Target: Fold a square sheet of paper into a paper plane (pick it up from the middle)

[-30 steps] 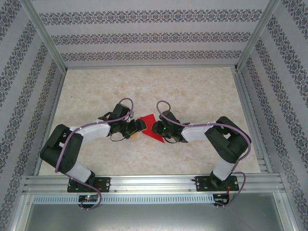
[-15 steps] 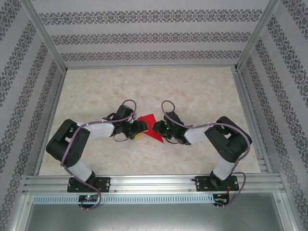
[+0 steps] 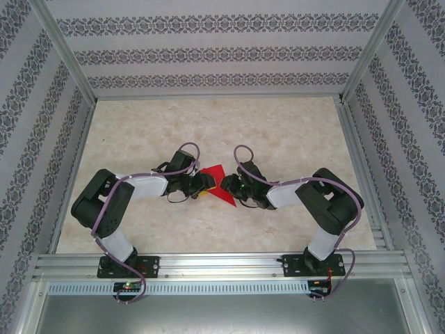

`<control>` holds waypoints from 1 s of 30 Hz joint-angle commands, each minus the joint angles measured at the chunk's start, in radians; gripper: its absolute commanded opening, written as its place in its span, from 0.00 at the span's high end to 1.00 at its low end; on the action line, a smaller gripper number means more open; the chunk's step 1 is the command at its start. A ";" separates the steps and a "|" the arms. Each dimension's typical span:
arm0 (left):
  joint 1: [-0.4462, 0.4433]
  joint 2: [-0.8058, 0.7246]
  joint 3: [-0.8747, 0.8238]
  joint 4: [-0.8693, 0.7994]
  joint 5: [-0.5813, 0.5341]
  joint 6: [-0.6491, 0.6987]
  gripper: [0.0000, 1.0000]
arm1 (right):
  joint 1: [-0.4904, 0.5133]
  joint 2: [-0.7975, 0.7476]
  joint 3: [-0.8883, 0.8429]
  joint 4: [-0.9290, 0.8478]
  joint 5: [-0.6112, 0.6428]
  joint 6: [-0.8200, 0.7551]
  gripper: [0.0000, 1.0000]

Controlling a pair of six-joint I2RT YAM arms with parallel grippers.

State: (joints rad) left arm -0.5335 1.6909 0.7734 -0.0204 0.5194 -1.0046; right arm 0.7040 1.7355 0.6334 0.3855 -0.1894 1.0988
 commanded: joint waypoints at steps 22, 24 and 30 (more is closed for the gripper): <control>-0.025 0.027 0.064 0.015 0.010 -0.040 0.96 | 0.108 -0.355 -0.077 -0.250 0.280 -0.654 0.40; -0.027 0.026 0.075 -0.001 0.010 -0.043 0.97 | 0.145 -0.380 -0.104 -0.238 0.353 -0.717 0.44; -0.029 0.014 0.101 -0.052 0.004 -0.051 0.97 | 0.204 -0.364 -0.145 -0.156 0.446 -0.905 0.44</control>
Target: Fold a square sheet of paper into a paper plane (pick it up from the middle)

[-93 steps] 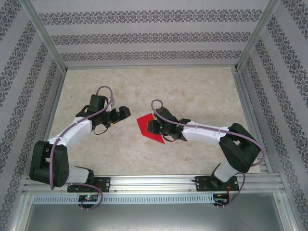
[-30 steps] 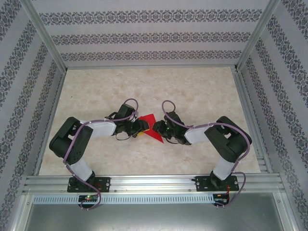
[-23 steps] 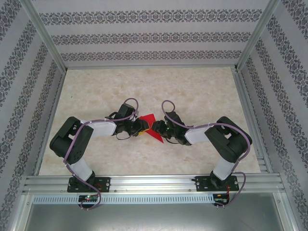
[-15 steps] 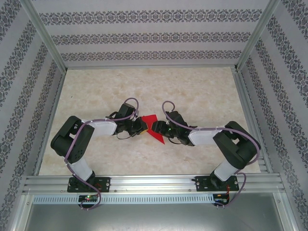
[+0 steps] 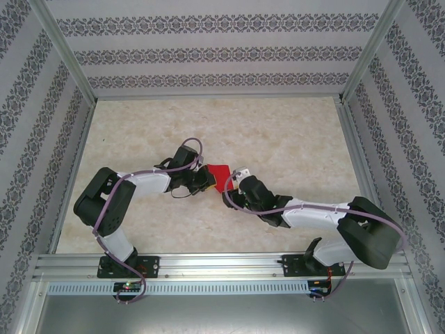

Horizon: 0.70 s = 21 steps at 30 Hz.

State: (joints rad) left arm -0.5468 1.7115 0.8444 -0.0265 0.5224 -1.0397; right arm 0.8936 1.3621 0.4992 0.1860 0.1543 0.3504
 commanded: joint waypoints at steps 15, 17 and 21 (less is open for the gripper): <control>-0.019 -0.004 0.057 -0.083 -0.007 -0.029 0.97 | 0.115 0.238 0.006 0.337 0.208 -0.448 0.46; -0.019 -0.004 0.057 -0.088 -0.008 -0.027 0.97 | 0.116 0.267 0.009 0.367 0.218 -0.472 0.47; -0.019 -0.003 0.062 -0.102 -0.010 -0.027 0.97 | 0.123 0.316 0.030 0.378 0.252 -0.533 0.55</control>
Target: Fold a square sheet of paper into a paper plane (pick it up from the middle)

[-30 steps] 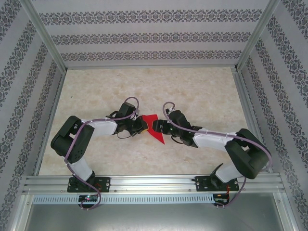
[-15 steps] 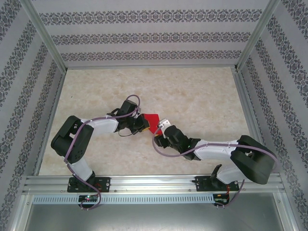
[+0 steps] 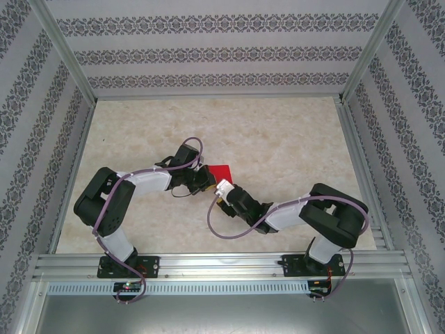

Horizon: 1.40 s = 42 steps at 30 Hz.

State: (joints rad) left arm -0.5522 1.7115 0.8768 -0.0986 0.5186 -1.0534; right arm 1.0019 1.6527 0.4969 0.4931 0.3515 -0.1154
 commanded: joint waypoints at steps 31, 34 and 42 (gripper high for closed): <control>0.169 -0.225 0.042 -0.211 -0.059 0.090 0.44 | 0.006 0.033 -0.037 0.236 -0.119 0.109 0.97; 0.172 -0.240 0.023 -0.197 -0.052 0.104 0.43 | -0.006 0.026 -0.048 0.266 -0.145 0.195 0.97; 0.171 -0.255 -0.079 -0.055 0.005 0.105 0.43 | -0.058 0.013 -0.068 0.310 -0.249 0.424 0.99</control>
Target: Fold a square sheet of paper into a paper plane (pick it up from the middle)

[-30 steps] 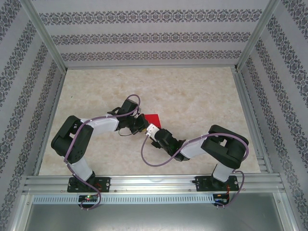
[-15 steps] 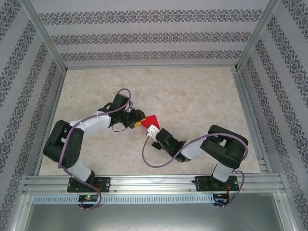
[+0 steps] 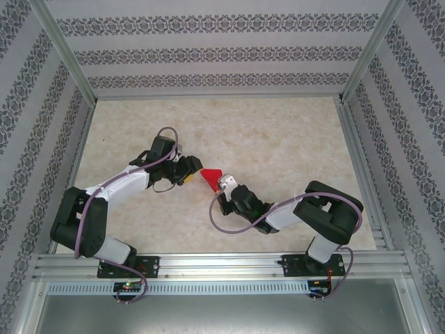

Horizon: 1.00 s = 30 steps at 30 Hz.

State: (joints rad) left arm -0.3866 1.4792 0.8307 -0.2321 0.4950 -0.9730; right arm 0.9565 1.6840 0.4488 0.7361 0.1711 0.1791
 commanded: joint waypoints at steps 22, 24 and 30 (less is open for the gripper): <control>-0.106 0.081 -0.126 0.358 0.123 0.052 0.67 | -0.117 0.010 -0.030 0.034 -0.234 0.447 1.00; -0.112 0.101 -0.118 0.361 0.124 0.057 0.68 | -0.129 0.006 -0.032 0.029 -0.248 0.471 1.00; -0.124 0.148 -0.104 0.390 0.141 0.058 0.70 | -0.160 0.014 -0.055 0.073 -0.294 0.541 0.98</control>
State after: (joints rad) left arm -0.4946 1.6112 0.6987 0.0902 0.6144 -0.9455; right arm 0.8139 1.6958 0.4122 0.7719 -0.0799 0.6643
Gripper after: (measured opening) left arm 0.300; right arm 0.051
